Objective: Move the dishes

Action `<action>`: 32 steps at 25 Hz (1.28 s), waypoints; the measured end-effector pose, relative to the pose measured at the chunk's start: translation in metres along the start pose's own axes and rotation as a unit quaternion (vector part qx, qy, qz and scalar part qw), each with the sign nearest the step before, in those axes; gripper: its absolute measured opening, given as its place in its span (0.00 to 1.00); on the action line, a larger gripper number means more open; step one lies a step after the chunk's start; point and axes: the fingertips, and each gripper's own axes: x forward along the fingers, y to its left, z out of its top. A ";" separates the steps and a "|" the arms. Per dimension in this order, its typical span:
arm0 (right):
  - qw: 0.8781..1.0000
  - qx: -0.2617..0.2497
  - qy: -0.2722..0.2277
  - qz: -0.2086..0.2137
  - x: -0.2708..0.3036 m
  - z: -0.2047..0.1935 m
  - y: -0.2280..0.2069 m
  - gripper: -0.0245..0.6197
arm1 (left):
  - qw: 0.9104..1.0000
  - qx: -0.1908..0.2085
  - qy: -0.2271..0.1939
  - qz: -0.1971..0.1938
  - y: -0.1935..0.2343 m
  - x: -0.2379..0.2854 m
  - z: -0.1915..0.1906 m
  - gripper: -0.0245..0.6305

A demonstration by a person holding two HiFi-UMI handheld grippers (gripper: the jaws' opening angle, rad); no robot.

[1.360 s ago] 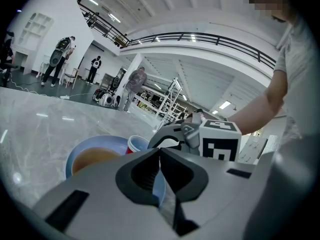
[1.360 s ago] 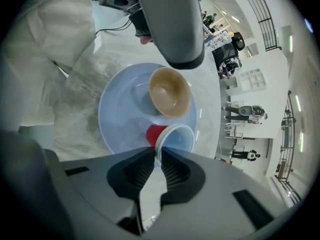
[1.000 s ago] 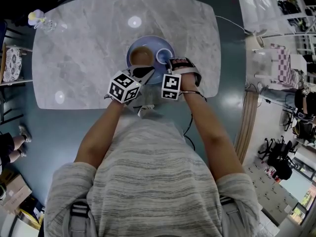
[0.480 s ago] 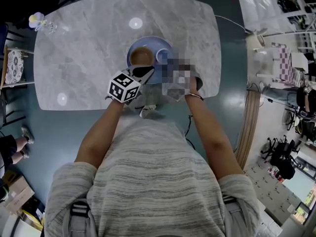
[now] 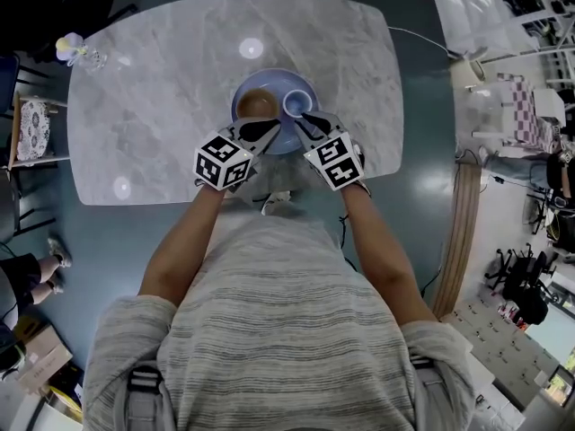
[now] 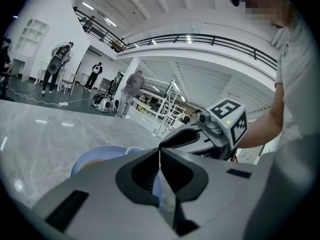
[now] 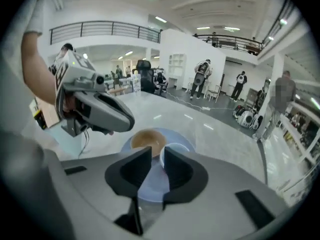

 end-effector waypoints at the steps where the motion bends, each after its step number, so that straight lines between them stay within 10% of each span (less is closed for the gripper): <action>1: 1.000 0.021 -0.020 0.008 -0.004 0.005 0.002 0.18 | 1.000 0.002 -0.002 -0.001 -0.002 -0.001 0.003 0.07; 11: 0.982 0.126 -0.136 0.041 -0.039 0.035 0.013 0.08 | 0.999 0.016 -0.029 -0.012 -0.021 -0.016 0.025 0.07; 32: 0.965 0.141 -0.212 0.068 -0.080 0.055 0.024 0.07 | 0.996 0.047 -0.055 -0.042 -0.051 -0.020 0.055 0.07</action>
